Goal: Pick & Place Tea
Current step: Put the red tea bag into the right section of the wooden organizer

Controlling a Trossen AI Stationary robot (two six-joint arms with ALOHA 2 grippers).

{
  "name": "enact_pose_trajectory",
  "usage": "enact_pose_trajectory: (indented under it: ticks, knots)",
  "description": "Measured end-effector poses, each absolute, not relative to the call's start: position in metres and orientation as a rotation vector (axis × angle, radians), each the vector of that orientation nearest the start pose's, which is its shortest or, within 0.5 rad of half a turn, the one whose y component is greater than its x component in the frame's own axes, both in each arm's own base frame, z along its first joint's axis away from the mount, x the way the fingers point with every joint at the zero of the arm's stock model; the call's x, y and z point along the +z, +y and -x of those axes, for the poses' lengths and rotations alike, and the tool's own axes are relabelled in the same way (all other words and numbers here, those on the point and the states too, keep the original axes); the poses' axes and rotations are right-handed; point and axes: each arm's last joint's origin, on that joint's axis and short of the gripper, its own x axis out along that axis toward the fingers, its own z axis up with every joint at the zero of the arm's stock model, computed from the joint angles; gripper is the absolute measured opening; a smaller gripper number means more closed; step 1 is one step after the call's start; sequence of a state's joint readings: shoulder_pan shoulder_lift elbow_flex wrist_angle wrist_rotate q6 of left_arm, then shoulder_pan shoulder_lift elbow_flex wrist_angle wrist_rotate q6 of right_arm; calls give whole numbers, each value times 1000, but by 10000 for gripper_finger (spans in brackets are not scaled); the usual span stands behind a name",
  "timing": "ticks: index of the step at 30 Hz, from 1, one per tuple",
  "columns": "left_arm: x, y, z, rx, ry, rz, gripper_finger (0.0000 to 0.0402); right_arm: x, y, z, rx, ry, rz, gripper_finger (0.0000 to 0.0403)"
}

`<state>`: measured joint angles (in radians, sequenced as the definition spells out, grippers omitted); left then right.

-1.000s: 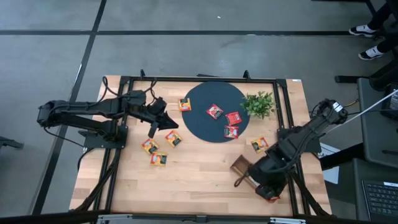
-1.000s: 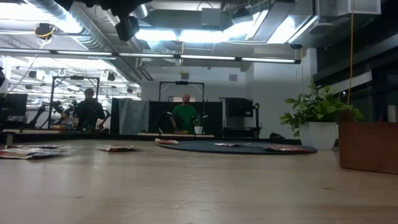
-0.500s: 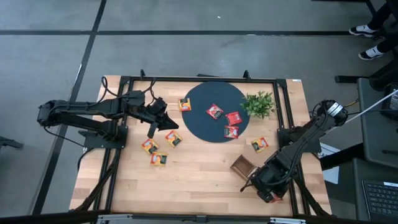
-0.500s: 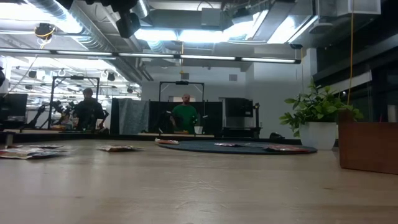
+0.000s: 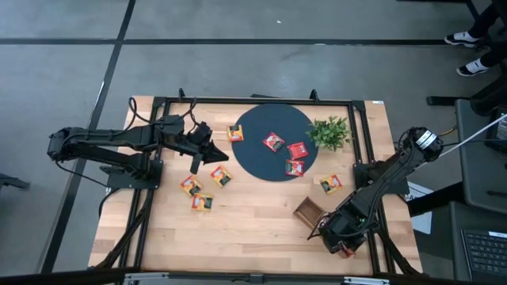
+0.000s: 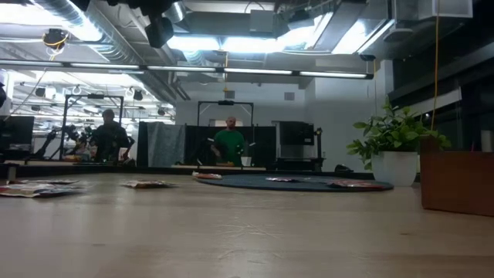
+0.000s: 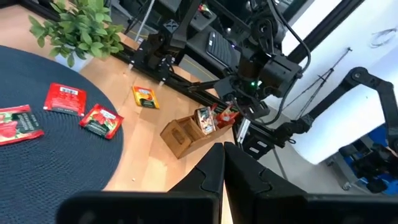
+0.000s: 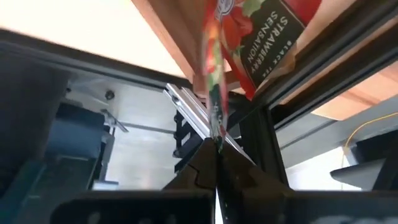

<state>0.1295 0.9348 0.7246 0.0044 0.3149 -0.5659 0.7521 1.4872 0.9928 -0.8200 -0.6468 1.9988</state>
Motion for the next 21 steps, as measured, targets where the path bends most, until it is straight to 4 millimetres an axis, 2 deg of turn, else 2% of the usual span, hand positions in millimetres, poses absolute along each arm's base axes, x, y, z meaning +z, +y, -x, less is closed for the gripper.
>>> enact_pose_trajectory:
  ticks: [9,13,21]
  knots:
    - [304,18,-208,-121,247,604,5,214,191,-179,-743,1955,-1287,1]
    - [304,18,-208,-121,247,604,4,214,191,-179,-745,1954,-1289,5]
    - [304,18,-208,-122,248,604,4,214,191,-179,-793,1947,-1318,52]
